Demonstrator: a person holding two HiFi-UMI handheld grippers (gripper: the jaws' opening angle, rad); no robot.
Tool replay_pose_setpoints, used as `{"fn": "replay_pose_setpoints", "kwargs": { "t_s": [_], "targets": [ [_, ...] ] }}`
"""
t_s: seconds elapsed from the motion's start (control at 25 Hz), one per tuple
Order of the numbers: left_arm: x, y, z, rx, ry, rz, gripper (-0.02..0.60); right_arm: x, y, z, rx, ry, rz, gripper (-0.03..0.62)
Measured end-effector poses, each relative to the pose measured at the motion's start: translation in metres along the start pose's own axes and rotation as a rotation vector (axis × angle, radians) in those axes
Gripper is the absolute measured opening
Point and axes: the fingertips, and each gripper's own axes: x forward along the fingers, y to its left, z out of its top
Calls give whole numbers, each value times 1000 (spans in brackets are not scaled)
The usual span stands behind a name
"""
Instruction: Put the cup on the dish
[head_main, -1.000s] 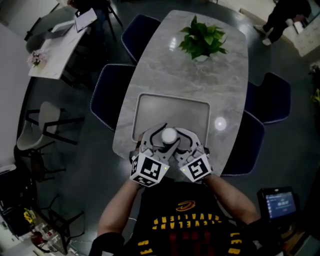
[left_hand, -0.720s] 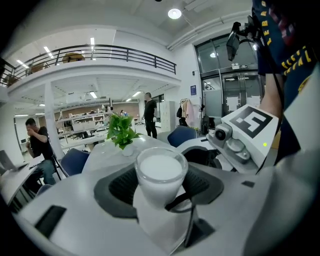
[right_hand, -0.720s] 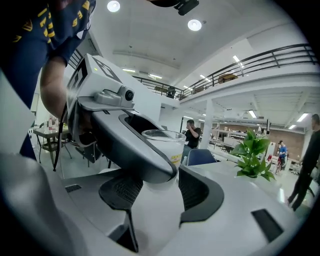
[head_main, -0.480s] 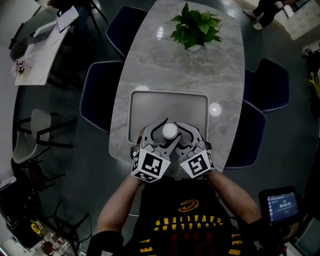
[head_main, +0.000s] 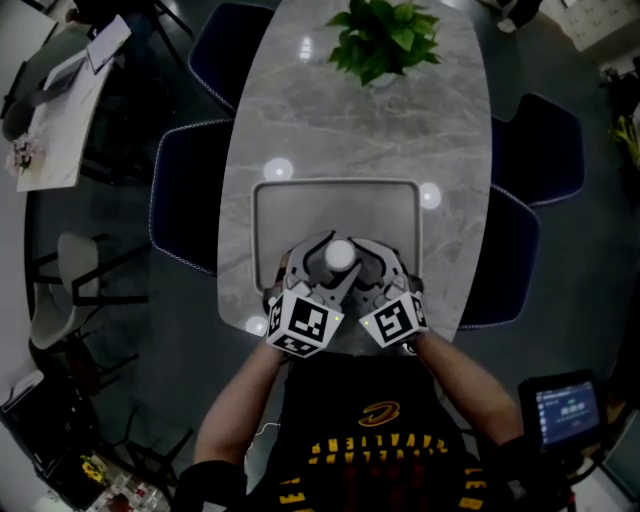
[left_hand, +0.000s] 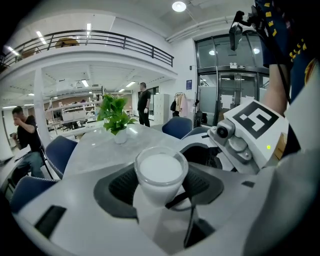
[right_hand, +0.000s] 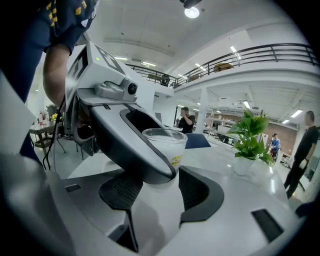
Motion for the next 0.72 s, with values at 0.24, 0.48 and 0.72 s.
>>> {"fn": "replay_pose_setpoints", "kwargs": {
  "t_s": [0.24, 0.48, 0.72],
  "targets": [
    [19, 7, -15, -9, 23, -32, 264, 13, -6, -20, 24, 41, -2, 230],
    [34, 12, -31, -12, 46, -48, 264, 26, -9, -38, 20, 83, 5, 230],
    [41, 15, -44, -25, 65, -67, 264, 34, -6, -51, 28, 137, 20, 230]
  ]
}}
